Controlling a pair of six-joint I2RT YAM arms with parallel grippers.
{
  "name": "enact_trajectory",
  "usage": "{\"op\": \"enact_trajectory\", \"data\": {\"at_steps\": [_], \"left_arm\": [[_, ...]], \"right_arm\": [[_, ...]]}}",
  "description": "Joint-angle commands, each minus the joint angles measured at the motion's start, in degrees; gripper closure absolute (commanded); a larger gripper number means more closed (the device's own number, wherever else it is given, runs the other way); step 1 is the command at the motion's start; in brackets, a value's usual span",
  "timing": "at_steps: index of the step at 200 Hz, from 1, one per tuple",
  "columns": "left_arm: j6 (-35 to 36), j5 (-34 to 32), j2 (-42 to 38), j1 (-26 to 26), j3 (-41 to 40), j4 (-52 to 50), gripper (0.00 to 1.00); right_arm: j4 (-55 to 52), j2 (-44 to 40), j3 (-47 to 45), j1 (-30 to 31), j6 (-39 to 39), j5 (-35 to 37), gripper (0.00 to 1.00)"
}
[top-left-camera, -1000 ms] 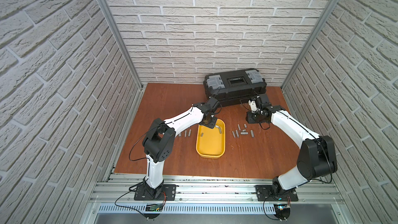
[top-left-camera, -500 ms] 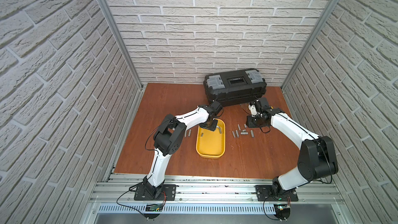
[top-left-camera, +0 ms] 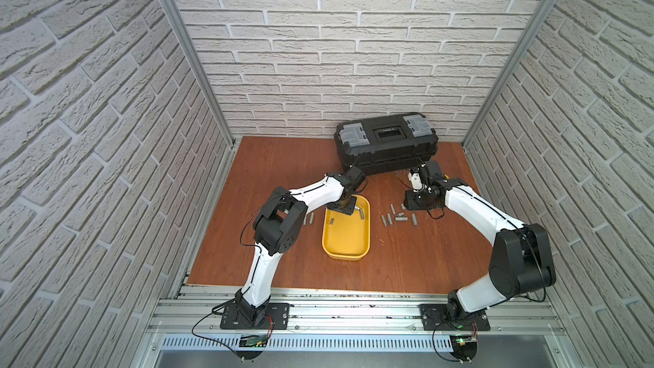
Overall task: Take out the socket from the storage box
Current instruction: Pick up the socket head from the storage box.
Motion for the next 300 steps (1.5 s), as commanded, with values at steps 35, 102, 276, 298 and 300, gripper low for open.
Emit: {"op": "enact_trajectory", "data": {"at_steps": [35, 102, 276, 298, 300], "left_arm": [[-0.1, -1.3, 1.6, 0.6, 0.4, 0.1, 0.46], [-0.3, 0.2, 1.8, 1.3, -0.3, 1.8, 0.45], [3.3, 3.4, 3.7, 0.9, 2.0, 3.3, 0.5], [3.4, 3.3, 3.1, 0.7, 1.6, 3.3, 0.47], [3.4, 3.1, 3.0, 0.8, 1.6, 3.3, 0.47]], "right_arm": [[1.3, -0.9, -0.7, -0.3, 0.7, -0.5, 0.58], [1.2, -0.7, -0.8, -0.3, 0.7, -0.7, 0.58], [1.1, -0.2, -1.0, -0.3, 0.8, -1.3, 0.58], [1.2, -0.2, -1.0, -0.3, 0.8, -1.5, 0.58], [1.1, -0.2, -1.0, -0.3, 0.8, -1.5, 0.58]]}}
